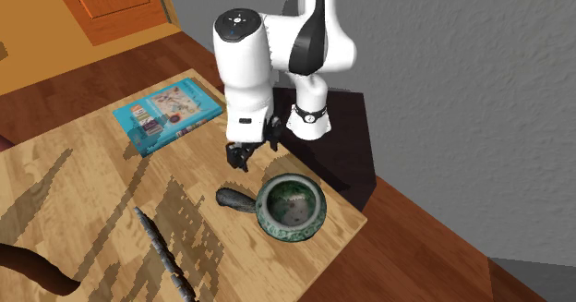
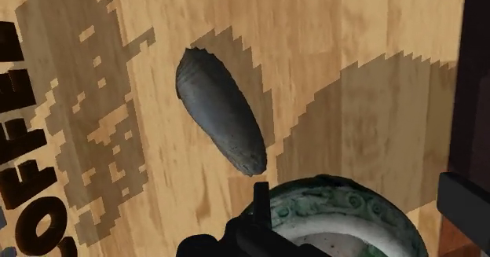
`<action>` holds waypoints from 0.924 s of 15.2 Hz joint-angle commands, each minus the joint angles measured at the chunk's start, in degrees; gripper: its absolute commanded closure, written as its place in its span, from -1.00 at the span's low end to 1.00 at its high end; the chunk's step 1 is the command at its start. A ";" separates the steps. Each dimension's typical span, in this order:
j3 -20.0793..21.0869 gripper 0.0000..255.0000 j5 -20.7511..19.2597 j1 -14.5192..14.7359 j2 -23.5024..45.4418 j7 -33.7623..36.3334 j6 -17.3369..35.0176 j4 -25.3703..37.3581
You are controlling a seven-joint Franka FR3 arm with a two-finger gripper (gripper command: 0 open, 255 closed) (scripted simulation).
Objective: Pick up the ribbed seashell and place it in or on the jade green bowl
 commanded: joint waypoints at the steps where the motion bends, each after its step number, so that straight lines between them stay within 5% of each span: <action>1: -3.34 -1.00 -0.85 1.34 4.68 -5.94 4.75 0.21; 7: -12.27 -1.00 3.16 7.64 20.65 -24.75 17.00 3.96; 14: -14.07 -1.00 7.83 9.27 27.20 -29.37 23.65 3.06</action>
